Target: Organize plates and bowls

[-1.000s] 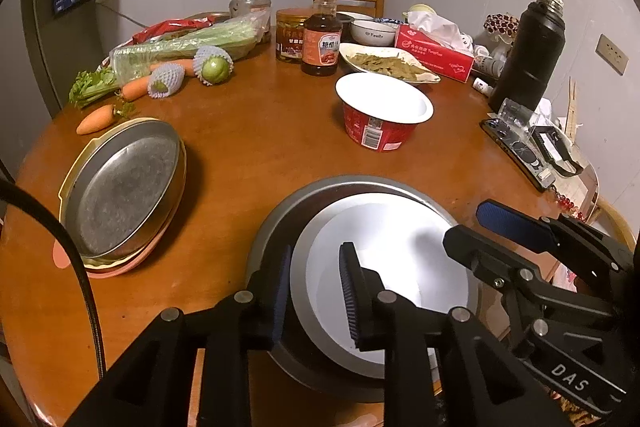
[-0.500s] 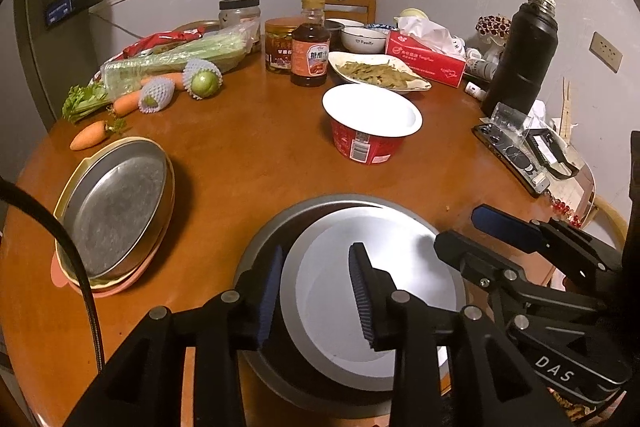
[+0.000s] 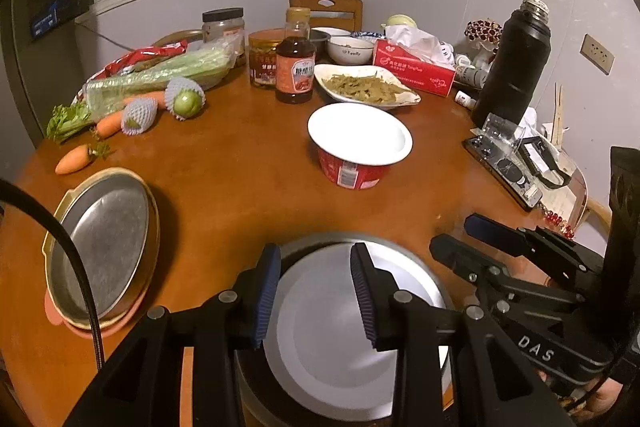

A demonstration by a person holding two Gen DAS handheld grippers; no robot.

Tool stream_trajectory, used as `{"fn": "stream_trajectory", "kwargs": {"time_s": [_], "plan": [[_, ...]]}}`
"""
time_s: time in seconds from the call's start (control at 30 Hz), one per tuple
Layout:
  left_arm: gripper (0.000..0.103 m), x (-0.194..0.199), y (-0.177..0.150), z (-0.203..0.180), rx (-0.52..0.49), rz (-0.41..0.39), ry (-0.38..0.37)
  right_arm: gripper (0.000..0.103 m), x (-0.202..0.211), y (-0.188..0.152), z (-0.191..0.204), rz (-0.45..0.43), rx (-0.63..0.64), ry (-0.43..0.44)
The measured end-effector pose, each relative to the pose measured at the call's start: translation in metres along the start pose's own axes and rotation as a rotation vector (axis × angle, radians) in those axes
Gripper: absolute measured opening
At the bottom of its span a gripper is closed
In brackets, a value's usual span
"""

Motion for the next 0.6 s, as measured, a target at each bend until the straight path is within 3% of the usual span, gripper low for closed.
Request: {"fn": "stream_trajectory", "kwargs": {"time_s": [0.6], "plan": [[0.037, -0.022, 0.061, 0.005, -0.089, 0.035, -0.017, 0.050, -0.022, 0.049, -0.017, -0.036, -0.050, -0.047]]}}
Point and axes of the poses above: each gripper's, at about its wrist camera, not at the fingertips, and x roughly against the way its jaws point, z to its left, y to its top, the point moved 6 cm from there along -x, roughly the way its jaws point, and after that the axes turned 9 degrees about -y, right-handed, at the moved point
